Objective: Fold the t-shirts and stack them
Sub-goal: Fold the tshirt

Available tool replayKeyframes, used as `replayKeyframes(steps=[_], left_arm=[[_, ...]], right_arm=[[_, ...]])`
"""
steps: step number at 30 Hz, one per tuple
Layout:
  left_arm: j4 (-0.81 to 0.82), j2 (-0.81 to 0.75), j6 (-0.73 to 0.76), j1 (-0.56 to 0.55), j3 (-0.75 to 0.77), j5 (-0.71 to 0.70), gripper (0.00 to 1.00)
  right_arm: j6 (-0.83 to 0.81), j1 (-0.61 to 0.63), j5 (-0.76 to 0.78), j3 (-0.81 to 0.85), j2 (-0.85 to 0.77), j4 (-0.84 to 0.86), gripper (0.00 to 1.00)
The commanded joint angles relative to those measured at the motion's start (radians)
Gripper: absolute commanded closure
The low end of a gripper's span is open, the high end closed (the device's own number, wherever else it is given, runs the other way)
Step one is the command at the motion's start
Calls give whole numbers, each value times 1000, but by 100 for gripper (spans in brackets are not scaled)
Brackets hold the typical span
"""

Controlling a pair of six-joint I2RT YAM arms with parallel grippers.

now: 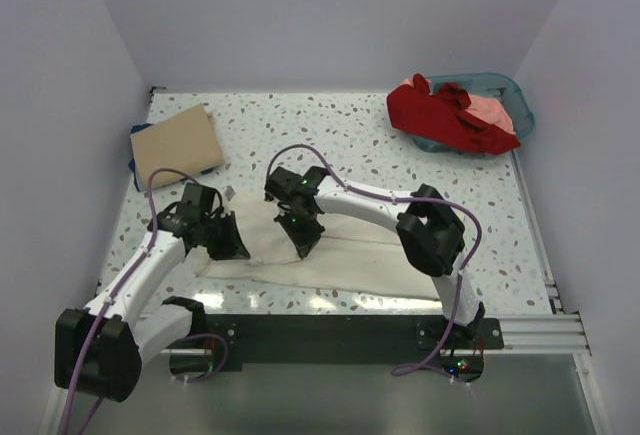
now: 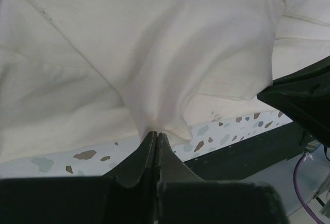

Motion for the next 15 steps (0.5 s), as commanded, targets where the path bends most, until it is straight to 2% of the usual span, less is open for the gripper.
replayKeyframes(steps=[1, 5, 7, 8, 11, 14, 15], left_arm=[[-23, -15, -4, 5, -22, 77, 100], [-20, -18, 1, 5, -47, 120, 98], [-21, -21, -1, 5, -57, 152, 88], [-23, -30, -1, 5, -57, 158, 74], [-50, -48, -5, 4, -25, 151, 54], [-70, -39, -7, 7, 36, 112, 48], [-76, -30, -7, 7, 71, 92, 47]], right_arm=[[-21, -9, -7, -15, -14, -59, 100], [-19, -13, -1, -32, -16, -65, 100], [-19, -18, 1, -40, -15, -66, 100], [-19, -18, 1, -41, -10, -67, 100], [-21, -21, 7, -40, -1, -66, 100], [-21, -23, 22, -32, 4, -72, 100], [-19, -26, 25, -29, 4, -75, 97]])
